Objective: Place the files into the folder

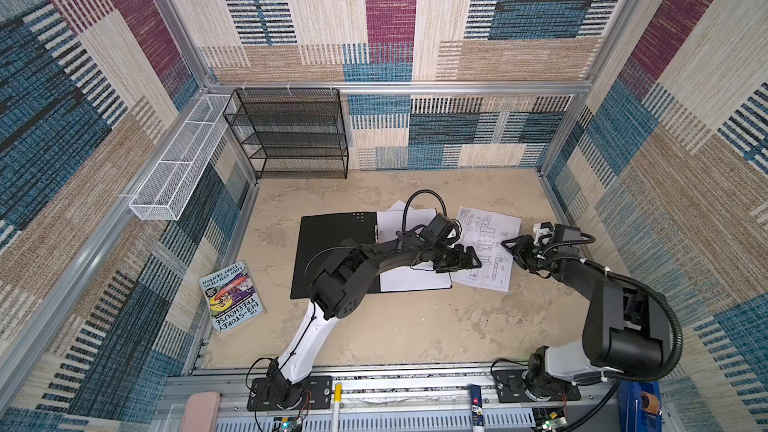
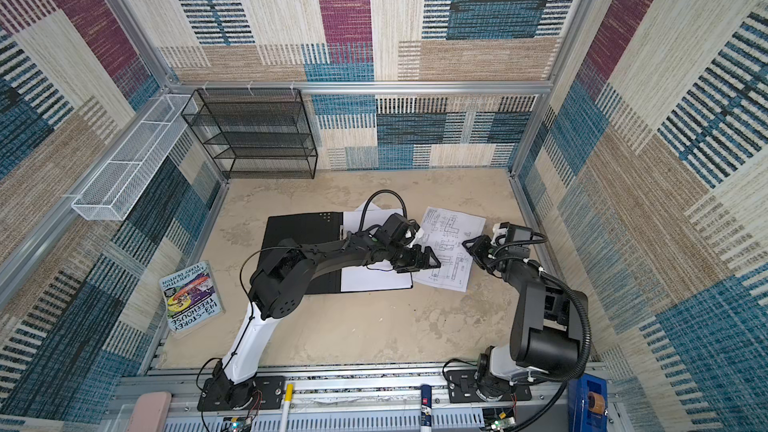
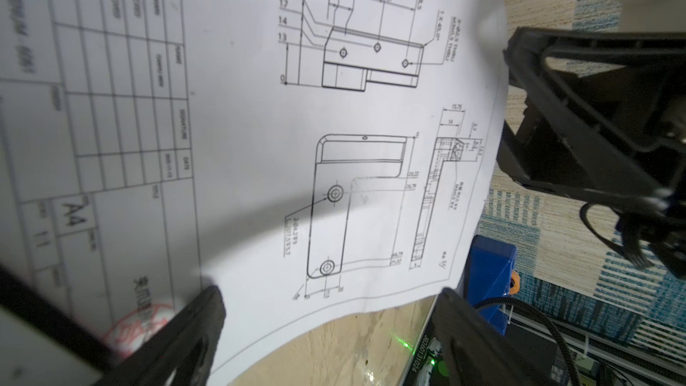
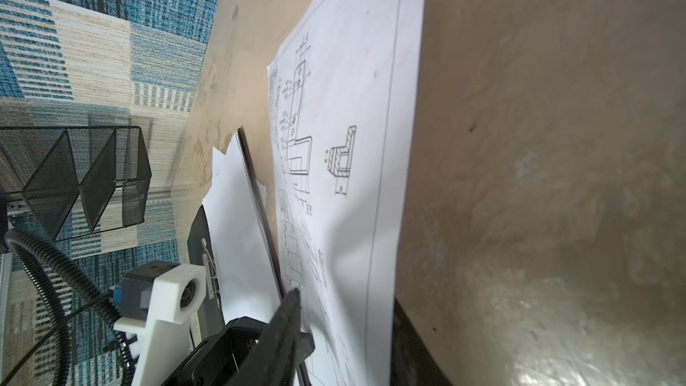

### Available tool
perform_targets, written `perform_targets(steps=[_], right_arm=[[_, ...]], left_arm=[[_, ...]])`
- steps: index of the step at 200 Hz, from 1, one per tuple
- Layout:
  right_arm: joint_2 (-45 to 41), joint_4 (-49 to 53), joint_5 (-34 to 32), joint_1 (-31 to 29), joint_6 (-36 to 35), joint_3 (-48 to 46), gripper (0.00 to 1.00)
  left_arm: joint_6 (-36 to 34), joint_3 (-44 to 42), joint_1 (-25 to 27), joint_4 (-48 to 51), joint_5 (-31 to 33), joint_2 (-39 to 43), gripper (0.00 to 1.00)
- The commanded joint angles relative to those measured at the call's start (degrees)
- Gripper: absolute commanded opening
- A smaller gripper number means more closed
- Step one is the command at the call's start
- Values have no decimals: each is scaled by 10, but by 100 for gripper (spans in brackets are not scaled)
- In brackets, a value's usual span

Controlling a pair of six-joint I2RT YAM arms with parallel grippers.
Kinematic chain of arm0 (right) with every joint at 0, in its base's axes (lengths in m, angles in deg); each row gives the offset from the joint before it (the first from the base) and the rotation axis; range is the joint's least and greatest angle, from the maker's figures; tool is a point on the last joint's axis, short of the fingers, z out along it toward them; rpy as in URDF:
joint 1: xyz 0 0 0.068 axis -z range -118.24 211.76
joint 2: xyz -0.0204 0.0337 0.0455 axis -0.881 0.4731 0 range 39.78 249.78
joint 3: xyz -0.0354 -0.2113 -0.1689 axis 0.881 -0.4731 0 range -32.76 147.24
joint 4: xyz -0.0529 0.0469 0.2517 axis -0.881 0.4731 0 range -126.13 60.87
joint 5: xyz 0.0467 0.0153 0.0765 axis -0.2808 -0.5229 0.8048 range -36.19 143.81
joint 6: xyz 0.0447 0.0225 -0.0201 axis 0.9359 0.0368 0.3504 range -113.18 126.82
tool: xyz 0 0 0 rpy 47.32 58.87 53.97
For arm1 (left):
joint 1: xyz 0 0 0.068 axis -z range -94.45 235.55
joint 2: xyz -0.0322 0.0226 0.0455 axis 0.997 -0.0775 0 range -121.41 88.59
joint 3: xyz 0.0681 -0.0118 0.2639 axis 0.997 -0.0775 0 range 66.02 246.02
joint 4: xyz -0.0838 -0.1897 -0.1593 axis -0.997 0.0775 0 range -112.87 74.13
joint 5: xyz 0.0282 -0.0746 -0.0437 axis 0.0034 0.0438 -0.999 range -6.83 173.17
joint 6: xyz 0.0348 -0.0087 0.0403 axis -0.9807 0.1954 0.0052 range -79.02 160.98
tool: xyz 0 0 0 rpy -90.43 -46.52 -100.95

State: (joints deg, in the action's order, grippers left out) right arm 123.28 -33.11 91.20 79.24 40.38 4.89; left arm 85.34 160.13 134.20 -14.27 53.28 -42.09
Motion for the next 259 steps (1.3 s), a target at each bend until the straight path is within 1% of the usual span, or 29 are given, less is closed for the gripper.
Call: perform_targets(steps=[1,37,89,139,181,197,226,231,259], right_arm=[[1,-12,23,1,13,4,34],[-2,-36,33,1,27,-8,29],[-11,-71,50,1,49,-25,18],[-16,-63,44,1,49,-23,14],[-21,-41,29,1,31,-18,9],[-24,-34,26,2,25,-16,4],[-34,-18,12,1,15,-8,1],[-36,-14,9,1,14,-6,1],[-57,24,-24,1,-4,19,0]], left_arm=[[-1,-11,-4,159,80,-11,92],[-1,-11,-5,158,76,-9,92],[-2,-6,-7,159,70,-10,92],[-6,3,-9,153,54,-11,92],[-15,27,-9,137,17,-1,92],[-19,38,-9,133,2,5,92],[-31,63,-8,125,-28,22,92],[-32,65,-8,120,-51,26,92],[-37,76,-4,98,-93,61,93]])
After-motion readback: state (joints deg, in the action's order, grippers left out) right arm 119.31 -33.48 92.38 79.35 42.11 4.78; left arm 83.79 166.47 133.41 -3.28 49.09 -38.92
